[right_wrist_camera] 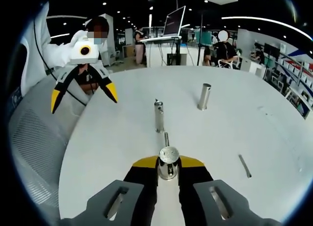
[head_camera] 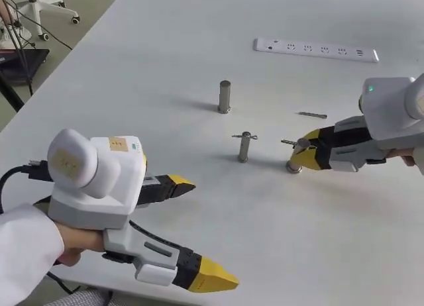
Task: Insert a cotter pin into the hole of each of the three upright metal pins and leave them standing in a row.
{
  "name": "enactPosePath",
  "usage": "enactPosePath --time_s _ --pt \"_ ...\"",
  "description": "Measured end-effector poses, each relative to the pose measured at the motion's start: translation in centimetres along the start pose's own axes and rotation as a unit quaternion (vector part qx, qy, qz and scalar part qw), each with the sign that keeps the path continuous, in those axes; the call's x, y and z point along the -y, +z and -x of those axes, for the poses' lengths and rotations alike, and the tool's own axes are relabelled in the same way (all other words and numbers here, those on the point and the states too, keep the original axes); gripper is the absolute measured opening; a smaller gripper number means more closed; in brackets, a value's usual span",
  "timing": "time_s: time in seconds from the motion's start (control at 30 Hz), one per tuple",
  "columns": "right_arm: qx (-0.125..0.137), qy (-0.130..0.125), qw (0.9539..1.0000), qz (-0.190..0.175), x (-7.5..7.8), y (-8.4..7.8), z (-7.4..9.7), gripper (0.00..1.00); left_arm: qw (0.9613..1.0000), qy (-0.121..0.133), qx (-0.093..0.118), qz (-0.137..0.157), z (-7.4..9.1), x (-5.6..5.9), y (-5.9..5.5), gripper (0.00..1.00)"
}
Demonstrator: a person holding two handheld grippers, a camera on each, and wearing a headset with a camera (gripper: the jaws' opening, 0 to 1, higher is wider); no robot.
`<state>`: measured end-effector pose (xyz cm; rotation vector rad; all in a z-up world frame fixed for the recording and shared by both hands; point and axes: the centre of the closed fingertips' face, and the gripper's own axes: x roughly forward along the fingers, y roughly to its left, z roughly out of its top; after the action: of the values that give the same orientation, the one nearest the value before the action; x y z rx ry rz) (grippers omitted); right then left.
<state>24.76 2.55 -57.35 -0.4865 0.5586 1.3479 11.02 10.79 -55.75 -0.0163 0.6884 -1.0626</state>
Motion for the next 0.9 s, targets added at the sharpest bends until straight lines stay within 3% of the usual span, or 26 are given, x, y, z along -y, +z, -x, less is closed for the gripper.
enactPosePath --time_s 0.13,0.27,0.4,0.5,0.63,0.77,0.9 --pt "-0.005 -0.027 0.9993 -0.025 0.6 -0.1 0.4 0.28 1.0000 -0.003 0.000 -0.003 0.1 0.3 0.3 0.99" --pt "0.037 -0.042 0.9968 -0.058 0.3 1.3 1.5 0.36 0.9999 0.001 -0.013 -0.004 0.2 0.1 0.1 0.99" --pt "0.063 -0.052 0.9934 -0.080 -0.6 2.0 2.7 0.59 1.0000 0.006 0.000 -0.004 0.5 0.0 0.6 0.99" --pt "0.083 -0.070 0.9893 -0.097 -1.5 2.3 3.8 0.62 0.9999 0.010 0.010 -0.006 0.7 -0.1 1.0 0.99" --pt "0.080 -0.081 0.9877 -0.107 -3.4 1.5 4.5 0.64 0.9999 0.011 0.007 0.001 0.8 -0.1 0.7 0.99" --pt "0.088 -0.107 0.9801 -0.143 -4.9 0.7 5.4 0.74 0.9998 0.014 0.007 0.009 0.9 -0.1 0.1 0.99" --pt "0.088 -0.107 0.9772 -0.161 -6.8 -0.1 6.2 0.78 0.9997 0.017 0.011 0.013 1.1 0.0 0.0 0.99"
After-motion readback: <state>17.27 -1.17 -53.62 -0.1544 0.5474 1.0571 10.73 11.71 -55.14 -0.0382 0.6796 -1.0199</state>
